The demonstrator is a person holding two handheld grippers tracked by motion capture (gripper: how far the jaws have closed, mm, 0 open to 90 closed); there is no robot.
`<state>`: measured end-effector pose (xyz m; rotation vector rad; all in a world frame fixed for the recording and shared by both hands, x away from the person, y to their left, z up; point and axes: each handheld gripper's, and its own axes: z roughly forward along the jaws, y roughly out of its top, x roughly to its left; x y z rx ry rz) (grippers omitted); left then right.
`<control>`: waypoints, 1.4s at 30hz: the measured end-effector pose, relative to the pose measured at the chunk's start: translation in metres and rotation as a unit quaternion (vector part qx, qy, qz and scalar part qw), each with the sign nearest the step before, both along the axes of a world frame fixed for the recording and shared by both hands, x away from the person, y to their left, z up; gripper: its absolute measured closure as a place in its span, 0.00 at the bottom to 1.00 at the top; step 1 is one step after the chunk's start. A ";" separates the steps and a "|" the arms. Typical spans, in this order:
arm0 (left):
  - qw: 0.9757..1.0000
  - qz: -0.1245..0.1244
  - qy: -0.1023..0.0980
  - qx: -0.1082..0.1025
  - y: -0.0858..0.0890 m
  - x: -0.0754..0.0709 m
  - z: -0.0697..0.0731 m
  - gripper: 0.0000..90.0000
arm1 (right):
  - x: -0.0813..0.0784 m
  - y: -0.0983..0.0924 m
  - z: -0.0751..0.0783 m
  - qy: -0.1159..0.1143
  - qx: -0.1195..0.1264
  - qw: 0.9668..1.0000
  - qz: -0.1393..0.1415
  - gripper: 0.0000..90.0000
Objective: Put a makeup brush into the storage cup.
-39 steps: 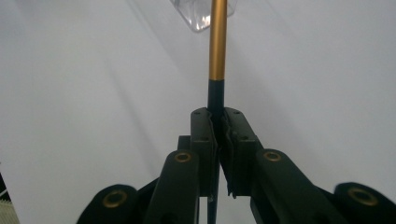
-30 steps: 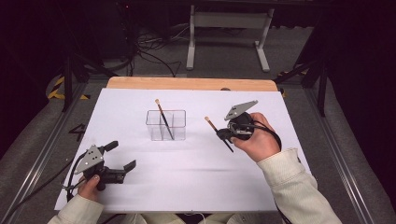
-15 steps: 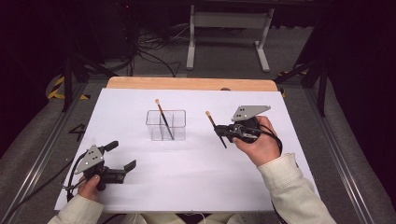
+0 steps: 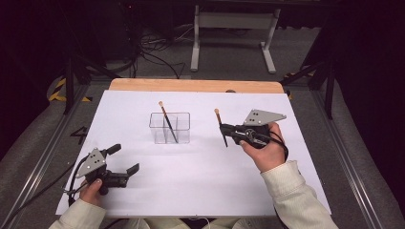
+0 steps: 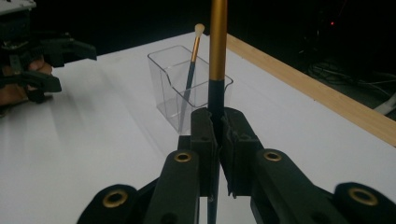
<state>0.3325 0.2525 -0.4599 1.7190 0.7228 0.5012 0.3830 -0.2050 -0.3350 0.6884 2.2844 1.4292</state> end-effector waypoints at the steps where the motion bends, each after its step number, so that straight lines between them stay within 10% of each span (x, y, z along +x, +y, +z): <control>1: 1.000 0.000 0.000 0.000 0.000 0.000 0.000 0.00 | 0.000 -0.001 -0.001 -0.002 0.005 1.000 -0.001 0.94; 19: 1.000 -0.002 0.001 0.002 0.000 0.000 0.000 0.00 | -0.001 -0.008 -0.009 -0.059 0.087 0.994 -0.002 0.94; 42: 1.000 0.002 -0.002 -0.002 0.001 -0.001 0.000 0.00 | 0.014 0.017 -0.008 -0.070 0.104 0.992 0.024 0.94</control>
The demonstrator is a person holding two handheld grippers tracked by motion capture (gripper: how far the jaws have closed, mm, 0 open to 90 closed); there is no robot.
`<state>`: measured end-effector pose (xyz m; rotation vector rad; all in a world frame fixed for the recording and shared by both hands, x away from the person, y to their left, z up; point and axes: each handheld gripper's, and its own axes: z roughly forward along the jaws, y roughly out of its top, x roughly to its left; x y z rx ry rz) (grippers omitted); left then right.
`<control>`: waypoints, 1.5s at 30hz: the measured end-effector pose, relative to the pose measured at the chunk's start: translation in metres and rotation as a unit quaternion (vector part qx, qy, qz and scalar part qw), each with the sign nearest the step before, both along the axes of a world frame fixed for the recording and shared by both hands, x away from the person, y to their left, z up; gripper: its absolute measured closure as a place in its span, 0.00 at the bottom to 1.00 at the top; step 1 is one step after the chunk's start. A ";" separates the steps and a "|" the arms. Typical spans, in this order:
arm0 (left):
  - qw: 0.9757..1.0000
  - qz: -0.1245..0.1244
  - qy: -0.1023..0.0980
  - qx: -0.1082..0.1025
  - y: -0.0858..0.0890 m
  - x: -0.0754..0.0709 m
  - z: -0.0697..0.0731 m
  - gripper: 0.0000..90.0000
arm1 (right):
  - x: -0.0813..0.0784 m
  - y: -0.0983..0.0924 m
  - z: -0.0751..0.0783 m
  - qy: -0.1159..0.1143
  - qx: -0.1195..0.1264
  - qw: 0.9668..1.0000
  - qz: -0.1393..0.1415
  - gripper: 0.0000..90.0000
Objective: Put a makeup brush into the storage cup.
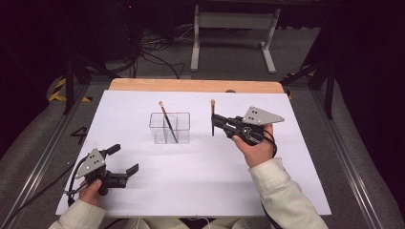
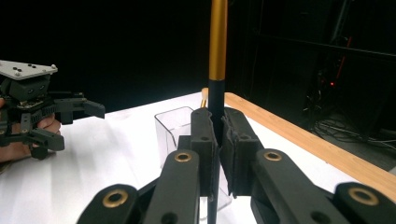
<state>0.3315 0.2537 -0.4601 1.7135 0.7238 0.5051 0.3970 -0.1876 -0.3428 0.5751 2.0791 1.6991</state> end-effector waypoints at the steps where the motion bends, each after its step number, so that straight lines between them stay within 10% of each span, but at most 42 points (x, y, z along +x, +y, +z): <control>1: 1.000 0.000 0.000 0.000 0.000 0.000 0.000 0.00 | 0.002 0.003 0.001 -0.001 -0.001 1.000 0.003 0.94; 45: 1.000 -0.004 0.002 -0.003 -0.001 0.002 0.000 0.00 | 0.034 0.071 0.003 -0.001 -0.002 1.000 0.027 0.94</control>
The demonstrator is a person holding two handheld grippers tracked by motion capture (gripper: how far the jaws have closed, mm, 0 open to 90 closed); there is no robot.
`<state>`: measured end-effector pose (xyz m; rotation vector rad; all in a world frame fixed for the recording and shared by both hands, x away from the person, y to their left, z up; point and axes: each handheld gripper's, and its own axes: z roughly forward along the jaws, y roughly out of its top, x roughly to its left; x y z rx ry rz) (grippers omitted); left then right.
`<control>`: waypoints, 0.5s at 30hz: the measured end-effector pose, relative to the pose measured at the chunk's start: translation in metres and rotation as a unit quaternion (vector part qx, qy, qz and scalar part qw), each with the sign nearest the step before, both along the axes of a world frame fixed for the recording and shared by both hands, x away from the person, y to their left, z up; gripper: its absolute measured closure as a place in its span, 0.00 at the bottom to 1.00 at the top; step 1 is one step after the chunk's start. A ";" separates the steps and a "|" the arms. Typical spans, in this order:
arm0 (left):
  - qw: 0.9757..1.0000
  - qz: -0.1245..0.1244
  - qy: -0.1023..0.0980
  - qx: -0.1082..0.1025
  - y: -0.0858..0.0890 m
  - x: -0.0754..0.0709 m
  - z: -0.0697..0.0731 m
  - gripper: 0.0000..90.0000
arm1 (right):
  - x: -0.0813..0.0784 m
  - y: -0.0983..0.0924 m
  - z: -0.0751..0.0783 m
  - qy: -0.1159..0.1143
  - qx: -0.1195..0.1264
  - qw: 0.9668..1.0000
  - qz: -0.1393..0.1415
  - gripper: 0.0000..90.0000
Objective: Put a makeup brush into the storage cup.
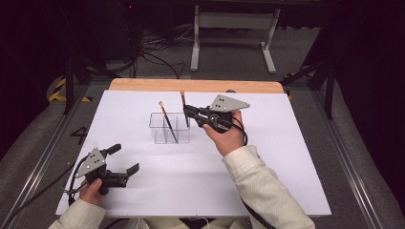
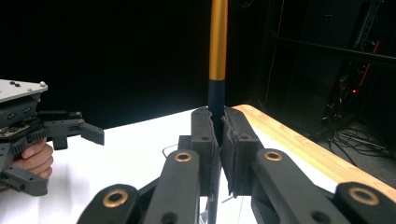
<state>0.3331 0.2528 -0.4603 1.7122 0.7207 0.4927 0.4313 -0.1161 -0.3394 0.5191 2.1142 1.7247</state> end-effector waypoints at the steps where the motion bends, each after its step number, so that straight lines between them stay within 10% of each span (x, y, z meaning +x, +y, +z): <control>1: 1.000 0.000 0.000 0.000 0.000 0.000 0.000 0.00 | 0.000 0.000 0.000 0.000 0.000 1.000 0.000 0.94; 15: 1.000 -0.002 0.000 -0.001 0.000 0.000 0.000 0.00 | 0.012 0.016 -0.005 0.008 0.024 1.000 -0.003 0.94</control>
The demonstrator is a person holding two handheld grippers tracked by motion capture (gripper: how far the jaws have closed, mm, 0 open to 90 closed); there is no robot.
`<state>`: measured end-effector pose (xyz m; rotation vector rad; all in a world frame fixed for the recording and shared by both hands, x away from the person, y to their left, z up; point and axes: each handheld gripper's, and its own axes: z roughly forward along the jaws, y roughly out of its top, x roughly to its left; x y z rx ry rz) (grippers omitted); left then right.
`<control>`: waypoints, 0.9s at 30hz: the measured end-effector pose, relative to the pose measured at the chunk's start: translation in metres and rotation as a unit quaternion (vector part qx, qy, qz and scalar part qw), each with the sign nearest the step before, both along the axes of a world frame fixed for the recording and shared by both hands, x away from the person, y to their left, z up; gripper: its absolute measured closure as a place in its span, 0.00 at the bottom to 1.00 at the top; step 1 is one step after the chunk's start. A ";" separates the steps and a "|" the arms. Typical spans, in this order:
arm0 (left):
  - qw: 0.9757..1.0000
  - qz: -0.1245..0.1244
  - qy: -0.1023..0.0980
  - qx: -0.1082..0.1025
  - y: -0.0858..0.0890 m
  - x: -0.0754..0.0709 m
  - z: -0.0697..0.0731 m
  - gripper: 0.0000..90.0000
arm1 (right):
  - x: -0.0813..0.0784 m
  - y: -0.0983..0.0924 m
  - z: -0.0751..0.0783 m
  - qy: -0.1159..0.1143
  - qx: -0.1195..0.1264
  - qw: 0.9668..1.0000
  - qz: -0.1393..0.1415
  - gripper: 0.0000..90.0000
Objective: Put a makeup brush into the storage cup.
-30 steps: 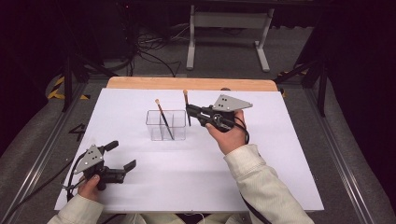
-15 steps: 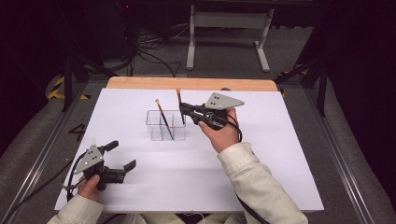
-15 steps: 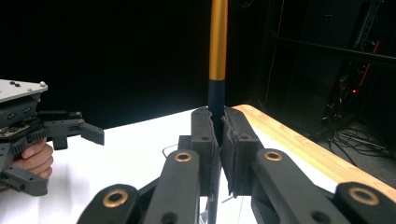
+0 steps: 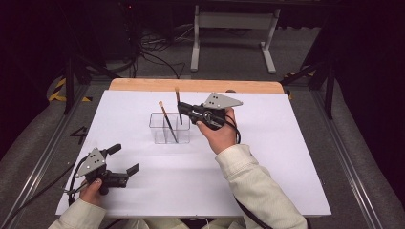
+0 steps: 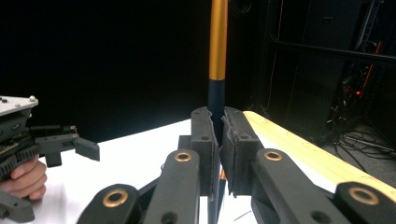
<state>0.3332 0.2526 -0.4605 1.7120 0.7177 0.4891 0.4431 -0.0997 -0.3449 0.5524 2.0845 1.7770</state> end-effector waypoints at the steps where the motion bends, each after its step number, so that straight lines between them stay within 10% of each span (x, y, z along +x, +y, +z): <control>1: 1.000 0.000 0.000 0.000 0.000 0.000 0.000 0.00 | 0.001 0.001 -0.001 0.001 0.003 1.000 0.000 0.94; 27: 1.000 -0.002 -0.002 0.002 0.001 0.000 0.000 0.00 | 0.020 0.014 -0.020 0.025 0.038 0.999 -0.003 0.93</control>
